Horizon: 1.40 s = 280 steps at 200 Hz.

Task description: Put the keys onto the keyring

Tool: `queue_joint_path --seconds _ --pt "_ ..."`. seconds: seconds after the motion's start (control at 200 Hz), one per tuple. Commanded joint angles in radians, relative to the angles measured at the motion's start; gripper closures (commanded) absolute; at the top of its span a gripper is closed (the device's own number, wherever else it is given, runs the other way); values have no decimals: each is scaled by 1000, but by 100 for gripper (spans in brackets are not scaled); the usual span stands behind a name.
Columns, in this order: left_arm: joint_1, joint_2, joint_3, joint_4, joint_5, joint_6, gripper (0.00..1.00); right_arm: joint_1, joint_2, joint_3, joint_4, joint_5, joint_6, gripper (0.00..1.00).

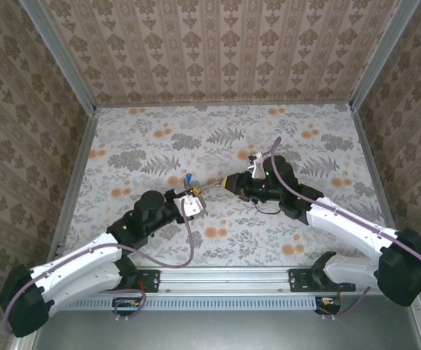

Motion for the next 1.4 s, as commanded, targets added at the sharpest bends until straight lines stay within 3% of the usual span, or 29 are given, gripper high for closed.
queue_joint_path --seconds 0.0,0.56,0.745,0.88,1.085,1.395 --pt "-1 -13 -5 76 -11 -36 100 4 14 41 52 -31 27 74" --pt "31 18 -1 88 37 -90 100 3 49 63 59 -35 52 75" --pt "30 11 -1 87 32 -117 100 3 50 62 65 -33 71 69" --pt "45 10 6 100 22 -210 100 3 32 55 12 6 46 66" --pt "63 12 30 98 88 -432 100 1 -5 62 -55 43 4 75" --pt "65 59 52 86 161 -478 100 0 8 120 -110 24 -65 75"
